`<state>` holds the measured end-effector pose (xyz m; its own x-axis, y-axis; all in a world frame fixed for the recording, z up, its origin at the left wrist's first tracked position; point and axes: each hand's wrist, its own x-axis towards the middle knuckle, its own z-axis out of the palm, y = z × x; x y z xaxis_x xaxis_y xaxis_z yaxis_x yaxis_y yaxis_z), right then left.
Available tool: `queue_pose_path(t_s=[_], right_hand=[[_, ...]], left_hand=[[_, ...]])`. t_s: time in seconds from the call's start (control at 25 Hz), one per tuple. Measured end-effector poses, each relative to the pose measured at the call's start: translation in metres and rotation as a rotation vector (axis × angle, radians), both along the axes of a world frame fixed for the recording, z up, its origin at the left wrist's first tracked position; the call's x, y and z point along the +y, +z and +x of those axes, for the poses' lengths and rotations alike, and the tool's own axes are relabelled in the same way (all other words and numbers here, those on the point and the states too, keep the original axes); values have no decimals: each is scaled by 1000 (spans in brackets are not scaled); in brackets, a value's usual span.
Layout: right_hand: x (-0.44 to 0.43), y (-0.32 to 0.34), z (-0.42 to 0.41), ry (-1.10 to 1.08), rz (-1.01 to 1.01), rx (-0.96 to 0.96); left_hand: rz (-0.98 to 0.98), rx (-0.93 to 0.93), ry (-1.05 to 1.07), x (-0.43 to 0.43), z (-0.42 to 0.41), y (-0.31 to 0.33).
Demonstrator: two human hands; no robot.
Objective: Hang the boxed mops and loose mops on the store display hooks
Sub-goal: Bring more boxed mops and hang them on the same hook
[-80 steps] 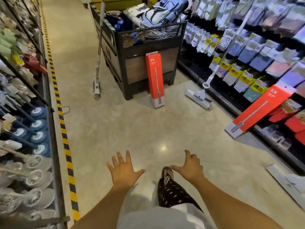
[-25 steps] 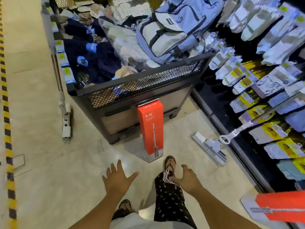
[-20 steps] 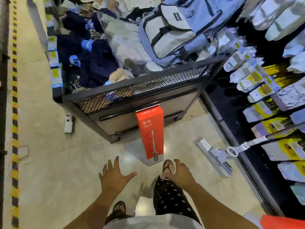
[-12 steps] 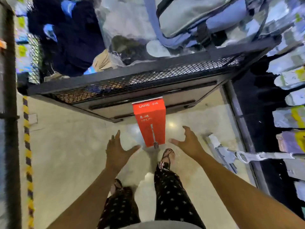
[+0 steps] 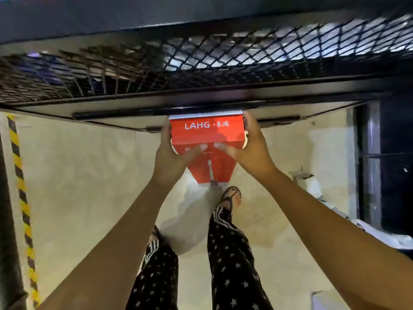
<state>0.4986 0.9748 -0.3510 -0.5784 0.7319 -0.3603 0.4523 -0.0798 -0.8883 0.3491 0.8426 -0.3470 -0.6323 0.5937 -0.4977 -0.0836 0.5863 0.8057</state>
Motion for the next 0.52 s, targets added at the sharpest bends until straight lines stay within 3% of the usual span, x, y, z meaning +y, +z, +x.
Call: queue_pose_path(t_s=[0.2,0.52], right_hand=[[-12,-20,5,2,-64,92],[-51,-26,28,8,-60,140]], left_hand=[[116,-59,58,-5,11,-6],[192,-90,-29,-44,8,5]])
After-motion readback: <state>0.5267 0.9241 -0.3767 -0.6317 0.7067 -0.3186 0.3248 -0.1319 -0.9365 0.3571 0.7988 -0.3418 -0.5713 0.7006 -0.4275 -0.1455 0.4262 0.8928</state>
